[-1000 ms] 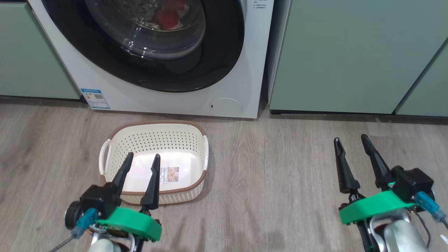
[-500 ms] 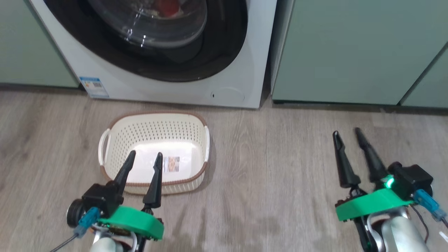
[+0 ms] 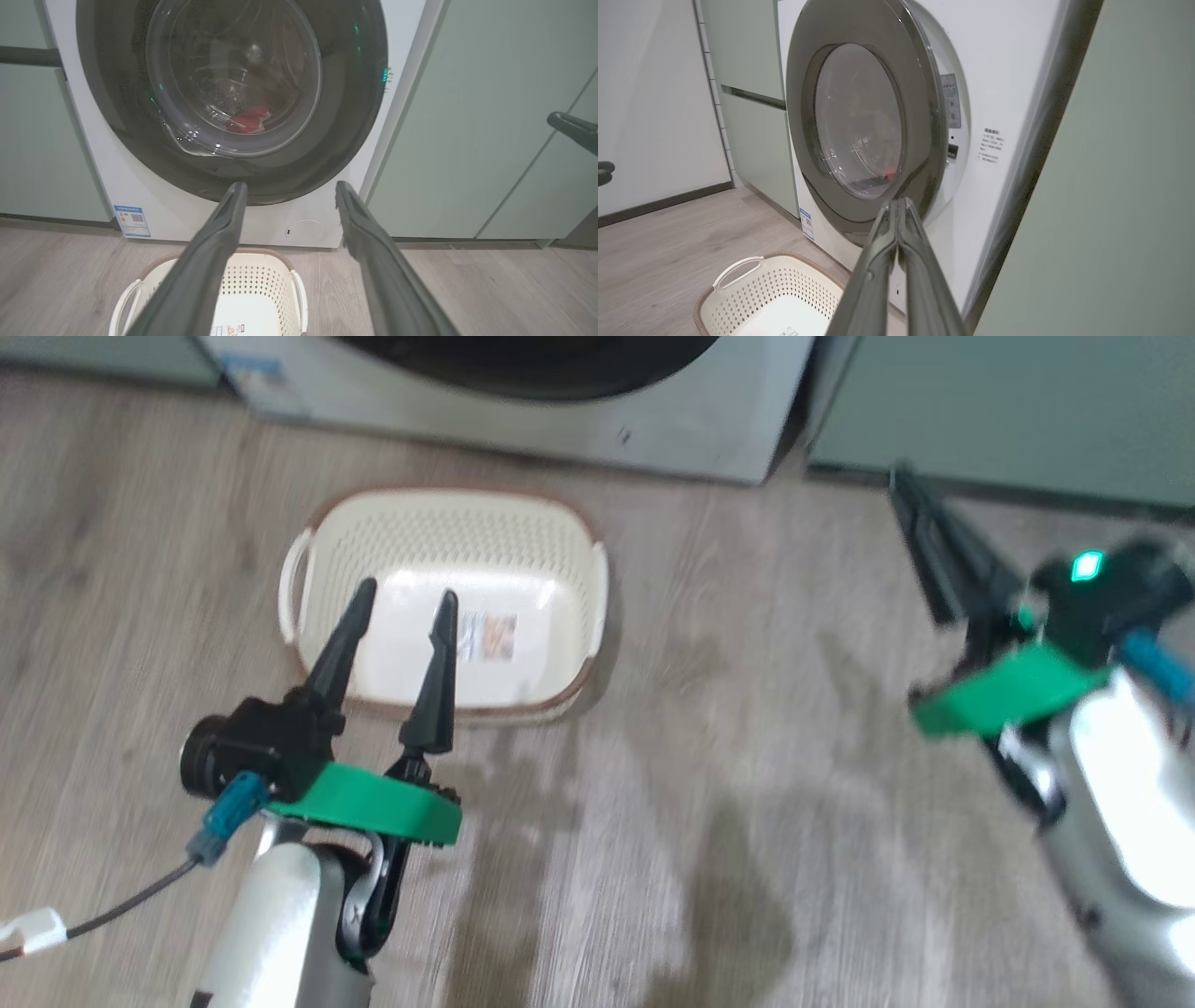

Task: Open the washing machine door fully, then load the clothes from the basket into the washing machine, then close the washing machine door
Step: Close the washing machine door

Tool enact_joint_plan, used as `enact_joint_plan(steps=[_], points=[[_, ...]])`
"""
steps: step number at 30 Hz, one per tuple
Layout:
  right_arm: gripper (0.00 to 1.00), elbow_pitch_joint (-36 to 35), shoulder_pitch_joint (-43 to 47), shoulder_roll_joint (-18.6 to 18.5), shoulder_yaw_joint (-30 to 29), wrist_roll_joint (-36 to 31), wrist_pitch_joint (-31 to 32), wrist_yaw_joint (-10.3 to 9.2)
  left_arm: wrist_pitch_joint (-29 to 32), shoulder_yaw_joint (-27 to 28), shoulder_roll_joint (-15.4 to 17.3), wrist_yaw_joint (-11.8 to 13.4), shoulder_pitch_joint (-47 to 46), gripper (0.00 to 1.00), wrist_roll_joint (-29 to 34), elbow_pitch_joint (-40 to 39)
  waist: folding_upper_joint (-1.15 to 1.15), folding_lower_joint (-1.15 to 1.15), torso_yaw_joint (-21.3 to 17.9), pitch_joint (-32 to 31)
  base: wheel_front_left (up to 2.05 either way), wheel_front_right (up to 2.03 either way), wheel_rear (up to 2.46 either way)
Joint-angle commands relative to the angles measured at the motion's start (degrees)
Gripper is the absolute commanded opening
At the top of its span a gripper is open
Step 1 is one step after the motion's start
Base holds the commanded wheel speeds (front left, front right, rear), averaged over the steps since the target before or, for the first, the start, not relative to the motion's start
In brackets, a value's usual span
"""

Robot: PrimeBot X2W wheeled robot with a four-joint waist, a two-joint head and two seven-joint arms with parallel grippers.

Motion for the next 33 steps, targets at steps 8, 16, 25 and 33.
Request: enact_joint_plan(steps=[8,16,25,33], points=[[0.00,4.79,-22.98,-9.92,12.85,5.15,-0.53,0.00,-0.55,-2.49,0.40,1.91,-4.55,1.00,-2.74,-3.27,0.00,-0.02,7.64,11.98,0.00,0.00,0.00],[0.00,14.33,-41.91,-14.97,24.60,11.24,-0.52,0.00,-0.55,-4.72,0.40,3.00,-6.46,1.00,-4.45,-4.03,0.00,-0.02,10.68,16.22,0.00,0.00,0.00],[0.00,26.69,-53.93,-14.90,29.35,15.23,-0.53,0.00,-0.55,-5.54,0.40,3.80,-7.35,1.00,-5.26,-4.19,0.00,-0.02,12.11,18.10,0.00,0.00,0.00],[0.00,37.11,-61.08,-12.21,31.98,15.48,-0.53,0.00,-0.55,-6.27,0.40,4.27,-7.75,1.00,-6.15,-4.36,0.00,-0.02,12.55,19.37,0.00,0.00,0.00]])
